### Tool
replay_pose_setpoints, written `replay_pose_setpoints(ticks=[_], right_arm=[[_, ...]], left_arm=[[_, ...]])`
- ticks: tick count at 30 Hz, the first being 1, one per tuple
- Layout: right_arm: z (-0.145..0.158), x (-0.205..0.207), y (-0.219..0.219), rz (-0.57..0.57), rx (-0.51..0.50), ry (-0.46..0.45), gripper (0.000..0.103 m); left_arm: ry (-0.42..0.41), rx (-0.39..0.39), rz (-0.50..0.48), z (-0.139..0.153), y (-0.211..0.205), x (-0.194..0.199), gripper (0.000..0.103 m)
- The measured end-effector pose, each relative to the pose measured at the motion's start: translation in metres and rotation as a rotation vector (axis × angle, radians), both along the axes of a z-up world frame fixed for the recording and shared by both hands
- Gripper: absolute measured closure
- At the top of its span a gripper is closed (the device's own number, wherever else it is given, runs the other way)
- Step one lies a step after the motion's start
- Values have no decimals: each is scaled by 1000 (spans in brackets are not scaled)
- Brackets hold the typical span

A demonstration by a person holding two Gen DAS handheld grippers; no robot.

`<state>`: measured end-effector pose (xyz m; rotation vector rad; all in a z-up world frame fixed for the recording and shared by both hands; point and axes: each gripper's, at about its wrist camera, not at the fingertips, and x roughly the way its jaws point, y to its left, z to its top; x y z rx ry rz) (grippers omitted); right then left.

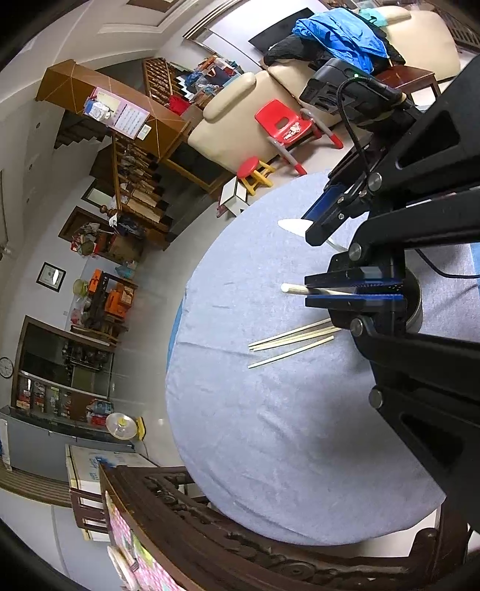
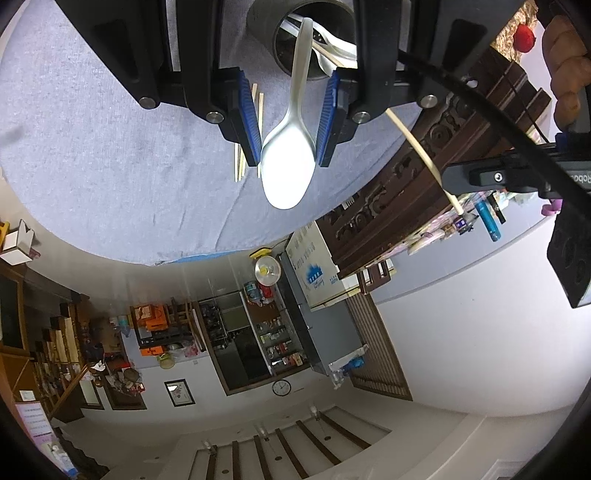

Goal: Organize utensils
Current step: 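Lower the spoon into the cup with the right gripper while the left gripper lowers its chopstick, then open both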

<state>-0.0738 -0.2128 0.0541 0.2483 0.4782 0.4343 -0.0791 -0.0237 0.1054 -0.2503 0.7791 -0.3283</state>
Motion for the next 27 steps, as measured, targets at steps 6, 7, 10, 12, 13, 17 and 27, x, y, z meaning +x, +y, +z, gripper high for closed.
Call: replay_pose_setpoints(ticks=[6, 7, 10, 12, 13, 17, 27], right_arm=[[-6, -1, 2, 0, -18, 7, 70], [-7, -1, 2, 1, -20, 9, 70], [-9, -1, 3, 3, -26, 11, 70], [-11, -2, 4, 8, -29, 16, 70], [-11, -3, 5, 10, -31, 17, 70], [-16, -5, 6, 13, -43, 26, 70], [-18, -7, 5, 11, -53, 30, 70]], left_arm=[[20, -5, -1, -11, -1, -1, 100], [21, -5, 0, -12, -1, -1, 100], [25, -3, 1, -14, 0, -1, 100], [30, 0, 5, -16, -1, -1, 100], [33, 0, 5, -17, -2, 0, 100], [49, 1, 5, -24, -4, 0, 100], [56, 7, 3, -28, -9, -1, 100]])
